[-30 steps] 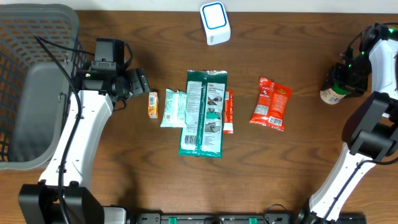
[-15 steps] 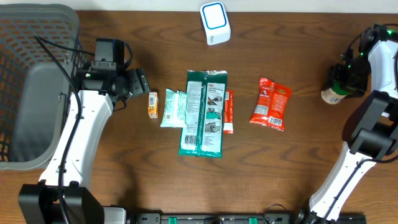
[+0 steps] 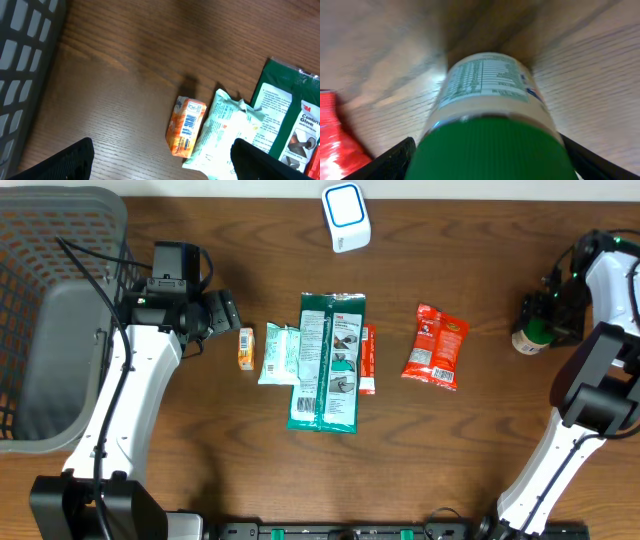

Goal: Scan the item barcode
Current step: 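Lower the jar onto the table and open the right gripper, then raise the right gripper away from the jar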

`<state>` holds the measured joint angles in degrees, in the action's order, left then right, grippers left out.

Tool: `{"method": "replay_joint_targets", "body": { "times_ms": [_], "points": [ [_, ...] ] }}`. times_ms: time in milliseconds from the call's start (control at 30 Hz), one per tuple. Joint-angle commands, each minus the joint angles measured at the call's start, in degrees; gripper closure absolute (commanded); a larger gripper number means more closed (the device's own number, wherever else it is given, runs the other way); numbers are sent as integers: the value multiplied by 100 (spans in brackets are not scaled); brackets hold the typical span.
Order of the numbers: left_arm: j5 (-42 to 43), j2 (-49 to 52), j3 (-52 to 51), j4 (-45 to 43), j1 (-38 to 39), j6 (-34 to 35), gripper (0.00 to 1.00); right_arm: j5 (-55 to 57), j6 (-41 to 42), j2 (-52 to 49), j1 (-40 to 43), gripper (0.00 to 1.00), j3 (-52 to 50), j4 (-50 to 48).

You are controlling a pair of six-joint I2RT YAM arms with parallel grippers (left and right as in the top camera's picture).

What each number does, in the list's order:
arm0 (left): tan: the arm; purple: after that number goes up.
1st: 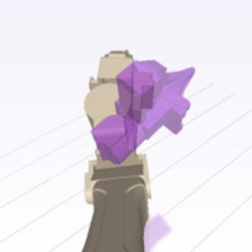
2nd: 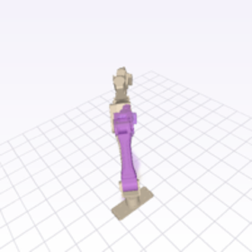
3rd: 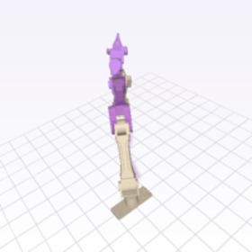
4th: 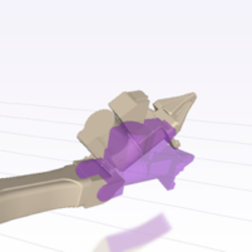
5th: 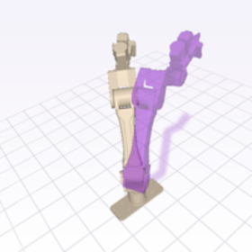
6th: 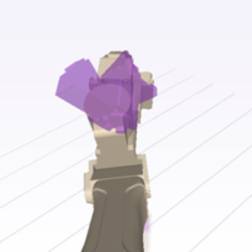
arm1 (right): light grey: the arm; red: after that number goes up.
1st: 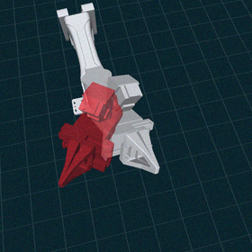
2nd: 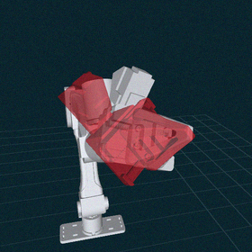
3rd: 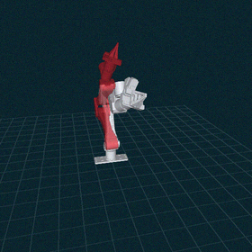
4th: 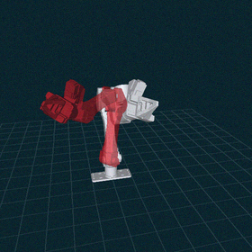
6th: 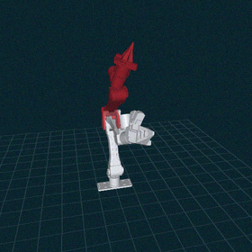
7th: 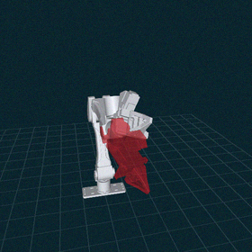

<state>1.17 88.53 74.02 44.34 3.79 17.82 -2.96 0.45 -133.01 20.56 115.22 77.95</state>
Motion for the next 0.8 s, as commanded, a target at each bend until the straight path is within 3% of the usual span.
{"method": "replay_joint_targets", "body": {
  "times_ms": [0, 167, 500, 767],
  "points": [
    [-31, -17, 111, -4, -20, 4, 12, 7, 31, 378, 35, 18, 734, 225],
    [-31, -17, 109, -4, -20, 4, 12, -214, 74, 898, -103, 15, 1237, 636],
    [-31, -17, 111, -4, -20, 4, 12, -713, -223, 1493, -850, 9, 1187, 1384],
    [-31, -17, 109, -4, -20, 7, 12, -1196, -212, 1493, -1377, 23, 514, 1191]
  ]
}}
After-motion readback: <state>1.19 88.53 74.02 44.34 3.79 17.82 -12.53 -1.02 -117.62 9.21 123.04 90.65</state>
